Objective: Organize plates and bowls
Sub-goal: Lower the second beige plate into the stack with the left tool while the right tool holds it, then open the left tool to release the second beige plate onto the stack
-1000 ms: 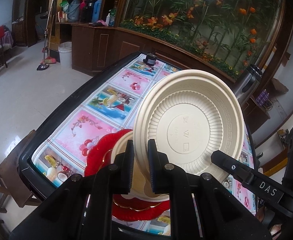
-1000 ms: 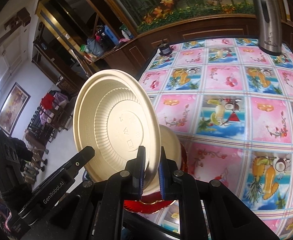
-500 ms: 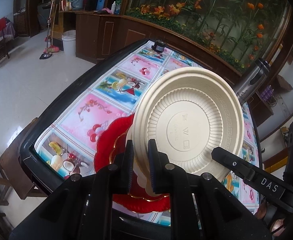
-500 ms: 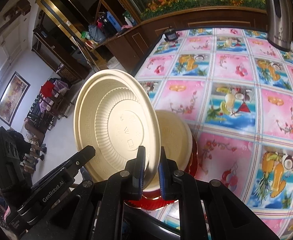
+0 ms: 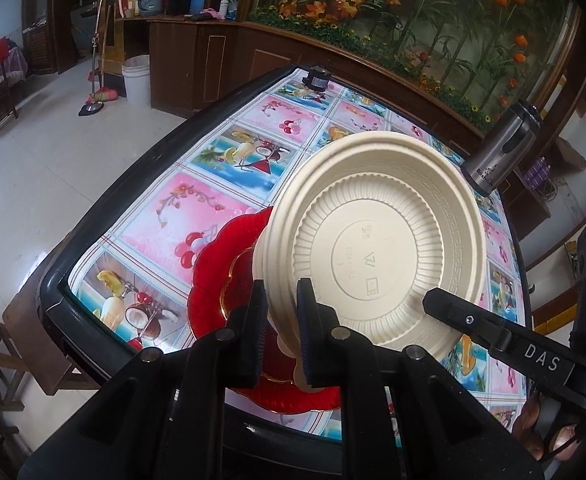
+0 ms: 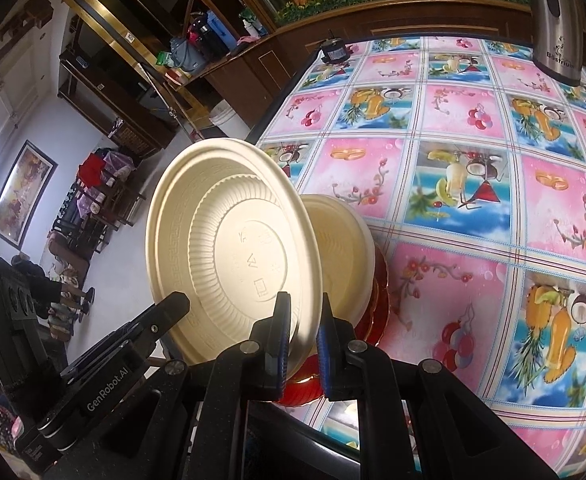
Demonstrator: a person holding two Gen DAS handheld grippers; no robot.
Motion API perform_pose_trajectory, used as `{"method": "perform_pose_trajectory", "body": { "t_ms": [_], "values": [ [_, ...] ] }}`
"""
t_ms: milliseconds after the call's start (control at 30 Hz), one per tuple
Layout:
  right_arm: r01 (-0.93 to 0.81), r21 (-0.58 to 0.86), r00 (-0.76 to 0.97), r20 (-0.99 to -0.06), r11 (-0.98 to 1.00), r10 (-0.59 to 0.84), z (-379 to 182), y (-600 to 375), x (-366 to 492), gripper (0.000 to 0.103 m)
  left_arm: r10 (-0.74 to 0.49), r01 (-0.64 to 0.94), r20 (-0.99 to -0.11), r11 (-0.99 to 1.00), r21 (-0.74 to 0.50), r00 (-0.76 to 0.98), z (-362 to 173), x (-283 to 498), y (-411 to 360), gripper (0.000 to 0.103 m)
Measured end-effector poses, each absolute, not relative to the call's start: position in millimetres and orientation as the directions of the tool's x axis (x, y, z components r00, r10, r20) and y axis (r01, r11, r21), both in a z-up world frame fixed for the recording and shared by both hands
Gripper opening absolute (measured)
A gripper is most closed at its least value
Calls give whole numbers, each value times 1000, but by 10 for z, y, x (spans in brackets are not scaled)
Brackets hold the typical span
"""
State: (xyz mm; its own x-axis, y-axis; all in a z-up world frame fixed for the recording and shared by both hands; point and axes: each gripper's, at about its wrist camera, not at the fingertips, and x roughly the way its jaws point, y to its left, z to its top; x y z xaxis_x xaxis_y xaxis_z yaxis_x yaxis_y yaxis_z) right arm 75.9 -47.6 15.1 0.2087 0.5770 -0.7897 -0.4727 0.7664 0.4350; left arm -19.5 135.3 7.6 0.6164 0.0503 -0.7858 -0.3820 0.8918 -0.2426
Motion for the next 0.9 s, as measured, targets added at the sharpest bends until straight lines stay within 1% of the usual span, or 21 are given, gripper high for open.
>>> {"method": "perform_pose_trajectory", "body": {
  "t_ms": [333, 533, 600, 667, 700, 733, 767, 800, 833, 900],
  "values": [
    [-457, 449, 175, -801, 768, 572, 96, -455, 797, 16, 40, -384, -808, 893, -235, 588, 6, -150, 1355, 13],
    [-449, 453, 147, -813, 770, 564, 66, -425, 849, 16, 29, -382, -827, 896, -227, 562, -38, -93, 1365, 13],
    [-445, 453, 137, -818, 772, 559, 57, -409, 882, 17, 27, -383, -827, 894, -231, 562, -37, -76, 1376, 15],
    [-435, 461, 123, -820, 773, 559, 38, -395, 914, 22, 23, -377, -828, 897, -230, 561, -36, -35, 1382, 16],
    [-433, 454, 129, -824, 779, 552, 34, -386, 934, 30, 19, -380, -829, 894, -236, 560, -36, -22, 1395, 21],
    [-431, 451, 130, -826, 781, 549, 34, -383, 943, 40, 21, -389, -829, 890, -239, 558, -35, -14, 1413, 26],
    [-424, 455, 135, -823, 783, 551, 44, -394, 957, 48, 22, -393, -828, 887, -242, 560, -31, -13, 1426, 37],
    [-421, 456, 148, -818, 784, 555, 67, -407, 963, 52, 25, -395, -822, 885, -246, 568, -20, -19, 1438, 47],
    [-425, 452, 163, -814, 784, 557, 91, -415, 965, 56, 34, -398, -816, 884, -244, 577, -1, -30, 1442, 50],
    [-434, 445, 192, -804, 784, 563, 158, -441, 962, 61, 75, -412, -800, 884, -223, 595, 43, -67, 1445, 57]
  ]
}}
